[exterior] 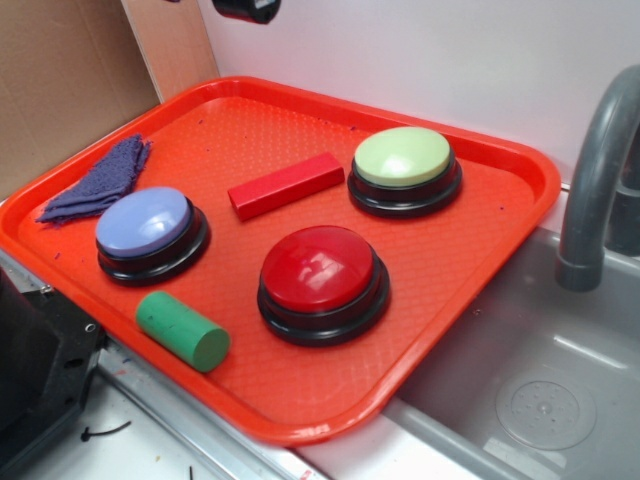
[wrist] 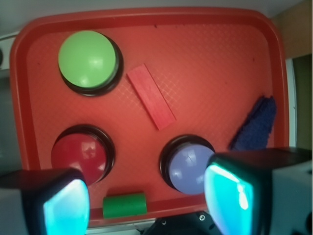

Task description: Push the green button.

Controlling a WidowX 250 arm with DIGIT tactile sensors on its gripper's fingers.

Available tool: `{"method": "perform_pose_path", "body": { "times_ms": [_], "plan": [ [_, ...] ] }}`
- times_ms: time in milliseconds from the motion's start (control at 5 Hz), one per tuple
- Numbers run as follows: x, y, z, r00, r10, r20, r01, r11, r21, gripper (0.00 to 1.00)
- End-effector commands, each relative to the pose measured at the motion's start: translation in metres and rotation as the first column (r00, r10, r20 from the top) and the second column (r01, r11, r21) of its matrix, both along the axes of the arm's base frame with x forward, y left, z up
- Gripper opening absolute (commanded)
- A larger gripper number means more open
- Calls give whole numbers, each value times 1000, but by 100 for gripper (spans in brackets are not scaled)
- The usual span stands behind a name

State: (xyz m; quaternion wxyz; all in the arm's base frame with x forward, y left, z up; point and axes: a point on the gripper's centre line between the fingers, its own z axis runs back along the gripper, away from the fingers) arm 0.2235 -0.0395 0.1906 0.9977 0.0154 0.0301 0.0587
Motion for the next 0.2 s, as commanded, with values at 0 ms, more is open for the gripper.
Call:
{"method": "perform_pose_path", "body": {
  "times_ms": [0],
  "plan": [
    [11, -1, 10, 998, 24, 63, -25, 1000, 16, 100]
  ]
}}
